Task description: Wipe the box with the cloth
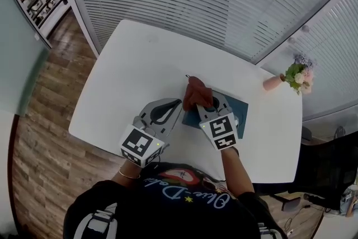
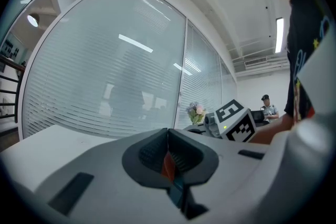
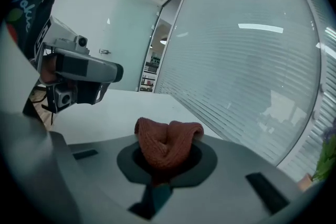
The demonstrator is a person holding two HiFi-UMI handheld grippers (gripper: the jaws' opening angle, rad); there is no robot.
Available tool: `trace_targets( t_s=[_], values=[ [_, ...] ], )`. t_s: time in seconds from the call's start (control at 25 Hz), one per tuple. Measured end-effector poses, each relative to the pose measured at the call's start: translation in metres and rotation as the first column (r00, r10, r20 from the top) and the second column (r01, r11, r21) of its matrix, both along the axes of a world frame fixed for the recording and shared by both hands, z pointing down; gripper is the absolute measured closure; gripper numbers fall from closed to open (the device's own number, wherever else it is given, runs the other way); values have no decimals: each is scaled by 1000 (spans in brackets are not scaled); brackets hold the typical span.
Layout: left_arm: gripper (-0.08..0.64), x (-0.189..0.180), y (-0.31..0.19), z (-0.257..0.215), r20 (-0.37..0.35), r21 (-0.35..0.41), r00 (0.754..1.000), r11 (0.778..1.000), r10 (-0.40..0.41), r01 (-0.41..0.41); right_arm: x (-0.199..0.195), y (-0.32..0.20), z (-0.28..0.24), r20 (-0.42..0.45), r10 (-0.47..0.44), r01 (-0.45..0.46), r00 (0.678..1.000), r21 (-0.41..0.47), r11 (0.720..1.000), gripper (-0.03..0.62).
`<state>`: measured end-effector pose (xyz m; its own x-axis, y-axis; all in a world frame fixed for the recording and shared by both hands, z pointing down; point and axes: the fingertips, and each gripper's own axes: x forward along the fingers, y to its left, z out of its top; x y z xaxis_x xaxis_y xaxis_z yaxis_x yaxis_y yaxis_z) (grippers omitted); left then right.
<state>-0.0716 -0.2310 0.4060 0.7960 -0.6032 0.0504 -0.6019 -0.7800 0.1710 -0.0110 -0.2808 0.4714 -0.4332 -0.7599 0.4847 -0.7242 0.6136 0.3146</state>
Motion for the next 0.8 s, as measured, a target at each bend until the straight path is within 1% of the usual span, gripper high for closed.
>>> trace_targets(
  t_s=[0.12, 0.24, 0.44, 0.8],
  values=[
    [557, 0, 0, 1, 0, -3, 1000, 1000, -1, 1, -3, 1, 11, -57, -27, 27, 998, -14, 1000, 566],
    [557, 0, 0, -1, -2, -3, 1000, 1000, 1, -1, -6, 5, 24, -115, -63, 57, 991, -49, 997, 566],
    [557, 1, -1, 0, 3, -3, 1000, 1000, 0, 0, -4, 8, 33, -181, -94, 83, 979, -66, 994, 566],
    [557, 1, 1, 0, 5, -4, 1000, 1000, -1, 1, 13, 11, 35, -163, -49, 37, 985, -75, 996, 566]
  ],
)
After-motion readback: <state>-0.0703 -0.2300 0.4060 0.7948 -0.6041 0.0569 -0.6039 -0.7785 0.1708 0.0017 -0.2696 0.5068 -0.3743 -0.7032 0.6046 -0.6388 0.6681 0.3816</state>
